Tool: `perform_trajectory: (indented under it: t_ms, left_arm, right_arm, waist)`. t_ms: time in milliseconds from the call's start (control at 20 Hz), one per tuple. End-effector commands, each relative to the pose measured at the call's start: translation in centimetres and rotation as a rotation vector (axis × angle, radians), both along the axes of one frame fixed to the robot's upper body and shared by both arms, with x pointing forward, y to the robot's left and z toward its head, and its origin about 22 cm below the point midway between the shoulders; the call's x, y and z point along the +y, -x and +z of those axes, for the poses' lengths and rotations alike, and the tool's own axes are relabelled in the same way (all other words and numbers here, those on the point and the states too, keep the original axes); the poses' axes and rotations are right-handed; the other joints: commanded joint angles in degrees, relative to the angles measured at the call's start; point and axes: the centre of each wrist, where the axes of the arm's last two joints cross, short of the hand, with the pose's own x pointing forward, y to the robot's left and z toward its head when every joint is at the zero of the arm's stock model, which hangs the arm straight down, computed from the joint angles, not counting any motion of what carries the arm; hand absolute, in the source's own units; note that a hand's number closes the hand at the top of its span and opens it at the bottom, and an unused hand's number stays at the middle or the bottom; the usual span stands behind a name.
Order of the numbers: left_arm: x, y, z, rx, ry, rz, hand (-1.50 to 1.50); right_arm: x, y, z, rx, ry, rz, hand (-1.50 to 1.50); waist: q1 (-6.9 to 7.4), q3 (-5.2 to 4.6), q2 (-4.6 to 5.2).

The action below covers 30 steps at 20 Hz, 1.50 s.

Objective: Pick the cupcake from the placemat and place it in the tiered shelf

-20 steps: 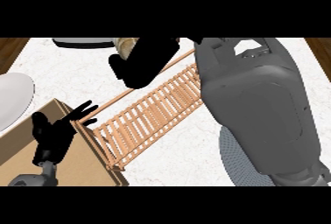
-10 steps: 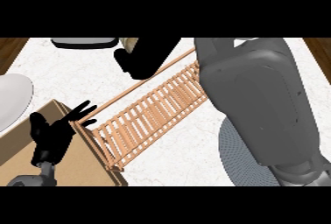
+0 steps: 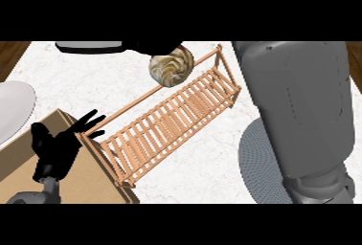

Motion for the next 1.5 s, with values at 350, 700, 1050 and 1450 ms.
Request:
perform_trajectory:
  t_ms: [350, 700, 1050, 1450]
  left_arm:
    - [0.0, 0.4, -2.4, 0.094, 0.042, 0.076, 0.0]
    - [0.0, 1.0, -3.1, 0.092, 0.031, 0.104, 0.0]
    - [1.1, 0.8, -2.0, 0.1, 0.053, 0.098, 0.0]
    - [1.0, 1.5, -1.9, 0.103, 0.057, 0.091, 0.0]
  right_arm:
    - [-2.6, -2.0, 1.6, 0.181, -0.392, -0.046, -1.5]
    - [-9.0, -2.5, 3.5, 0.1, -0.462, -0.297, -1.5]
    - [-18.0, -4.5, 4.1, 0.146, -0.586, -0.403, -1.5]
    - [-25.9, -5.0, 2.9, 0.169, -0.6, -0.353, -1.5]
  waist:
    - [0.22, -0.73, 0.62]
    - [-0.67, -0.72, 0.48]
    - [0.01, -0.68, 0.76]
    - [0.46, -0.66, 0.65]
